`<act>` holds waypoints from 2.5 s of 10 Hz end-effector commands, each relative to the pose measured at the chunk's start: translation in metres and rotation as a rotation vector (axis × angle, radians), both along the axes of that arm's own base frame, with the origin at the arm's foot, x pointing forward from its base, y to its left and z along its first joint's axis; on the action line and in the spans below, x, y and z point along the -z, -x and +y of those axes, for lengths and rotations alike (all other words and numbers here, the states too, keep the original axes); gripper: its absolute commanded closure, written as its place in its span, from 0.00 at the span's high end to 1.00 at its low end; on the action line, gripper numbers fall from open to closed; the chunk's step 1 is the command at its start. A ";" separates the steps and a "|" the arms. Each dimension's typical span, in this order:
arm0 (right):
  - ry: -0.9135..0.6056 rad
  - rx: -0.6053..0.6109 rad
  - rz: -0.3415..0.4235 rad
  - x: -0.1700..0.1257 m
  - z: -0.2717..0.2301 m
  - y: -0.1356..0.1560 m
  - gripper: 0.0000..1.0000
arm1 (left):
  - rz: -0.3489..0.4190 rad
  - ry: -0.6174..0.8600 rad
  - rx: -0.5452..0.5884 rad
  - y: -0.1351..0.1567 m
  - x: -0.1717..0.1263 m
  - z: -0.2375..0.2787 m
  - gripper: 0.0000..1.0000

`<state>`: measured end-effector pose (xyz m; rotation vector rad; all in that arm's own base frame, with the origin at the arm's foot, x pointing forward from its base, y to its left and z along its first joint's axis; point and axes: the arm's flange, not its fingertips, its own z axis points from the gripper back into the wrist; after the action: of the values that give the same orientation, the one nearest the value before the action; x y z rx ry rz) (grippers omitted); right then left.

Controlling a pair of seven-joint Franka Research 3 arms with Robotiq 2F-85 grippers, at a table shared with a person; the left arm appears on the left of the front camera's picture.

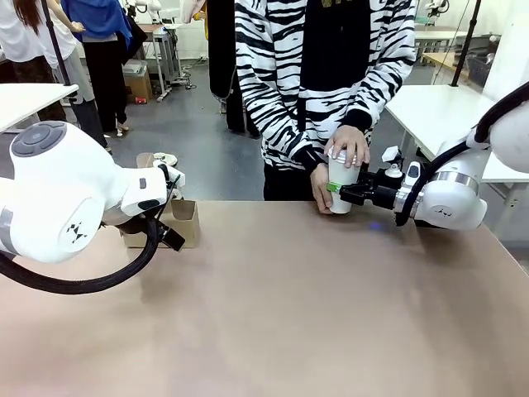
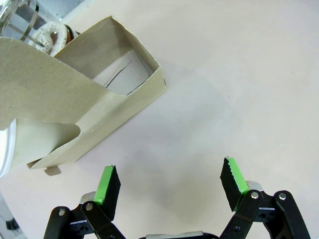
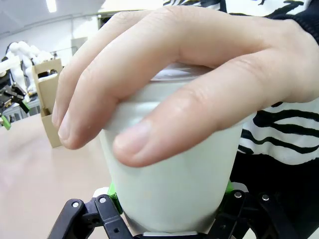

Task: Pour a drink into a cup and package it in a carrier.
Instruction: When a person places the Paper Cup Lid on the 600 ml Paper Cup , lift the 600 ml Paper Cup.

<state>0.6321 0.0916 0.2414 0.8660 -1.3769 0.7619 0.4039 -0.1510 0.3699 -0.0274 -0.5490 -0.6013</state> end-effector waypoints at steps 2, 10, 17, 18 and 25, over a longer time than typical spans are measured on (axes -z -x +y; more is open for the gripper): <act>-0.002 -0.001 -0.002 -0.002 0.002 0.000 0.80 | -0.001 0.001 0.001 0.000 0.000 0.000 1.00; -0.002 -0.001 -0.002 -0.002 0.002 0.000 0.80 | -0.001 0.001 0.001 0.000 0.000 0.000 1.00; -0.002 -0.001 -0.002 -0.002 0.002 0.000 0.80 | -0.001 0.001 0.001 0.000 0.000 0.000 1.00; -0.002 -0.001 -0.002 -0.002 0.002 0.000 0.80 | -0.001 0.001 0.001 0.000 0.000 0.000 1.00; 0.003 -0.002 0.005 0.003 0.000 0.001 0.81 | -0.001 0.001 0.001 0.000 0.000 0.000 1.00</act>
<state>0.6309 0.0917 0.2375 0.8674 -1.3690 0.7618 0.4039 -0.1510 0.3699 -0.0274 -0.5490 -0.6013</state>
